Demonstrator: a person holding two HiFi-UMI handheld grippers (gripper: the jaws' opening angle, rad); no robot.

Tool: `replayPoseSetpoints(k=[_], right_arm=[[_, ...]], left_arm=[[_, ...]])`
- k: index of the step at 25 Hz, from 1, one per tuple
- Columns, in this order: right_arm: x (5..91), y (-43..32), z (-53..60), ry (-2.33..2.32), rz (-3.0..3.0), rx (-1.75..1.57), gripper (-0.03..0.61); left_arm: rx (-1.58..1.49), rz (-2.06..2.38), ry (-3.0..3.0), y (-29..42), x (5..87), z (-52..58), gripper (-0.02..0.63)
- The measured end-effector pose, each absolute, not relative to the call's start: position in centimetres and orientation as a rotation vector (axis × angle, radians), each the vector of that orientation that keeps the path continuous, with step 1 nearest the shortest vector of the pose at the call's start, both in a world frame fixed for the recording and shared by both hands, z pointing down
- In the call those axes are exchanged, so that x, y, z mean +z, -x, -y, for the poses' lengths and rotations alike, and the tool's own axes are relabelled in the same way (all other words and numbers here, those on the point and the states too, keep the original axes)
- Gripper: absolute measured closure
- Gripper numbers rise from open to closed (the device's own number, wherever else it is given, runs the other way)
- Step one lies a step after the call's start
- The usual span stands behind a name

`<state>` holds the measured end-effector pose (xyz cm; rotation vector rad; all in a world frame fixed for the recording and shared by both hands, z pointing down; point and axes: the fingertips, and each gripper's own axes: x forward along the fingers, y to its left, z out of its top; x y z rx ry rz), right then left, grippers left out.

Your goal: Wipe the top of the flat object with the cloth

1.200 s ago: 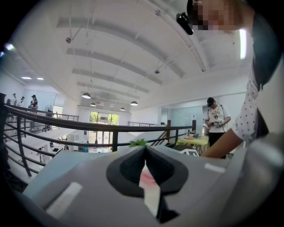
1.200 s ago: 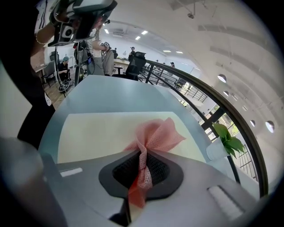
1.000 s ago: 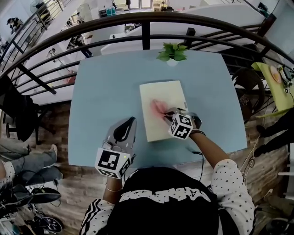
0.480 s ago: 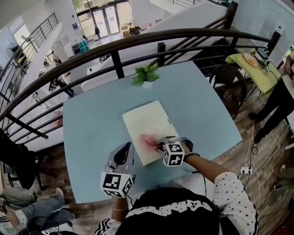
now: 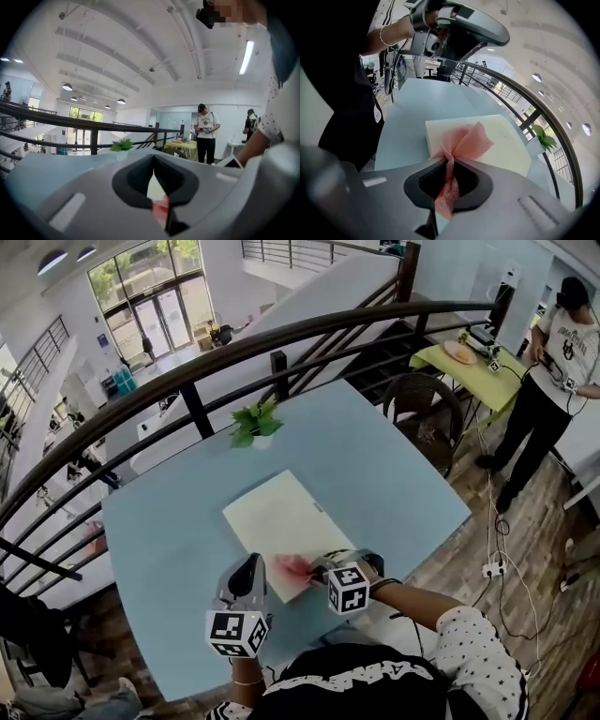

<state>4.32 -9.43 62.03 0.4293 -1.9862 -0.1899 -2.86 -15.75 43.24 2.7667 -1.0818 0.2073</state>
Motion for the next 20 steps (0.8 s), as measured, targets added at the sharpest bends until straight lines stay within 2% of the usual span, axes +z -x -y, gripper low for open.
replayPoseSetpoints(k=[9,20], right_arm=[[62.4,-3.9,7.9,-0.468,1.976,-0.157,0.56],[63.0,-3.7,7.2,-0.391,2.001,-0.152,0.56]], left_arm=[[0.185,1.007,-2.779,3.4,44.4,16.2,0.614],[0.17,1.116,-2.75,5.6,44.6,16.7,0.614]])
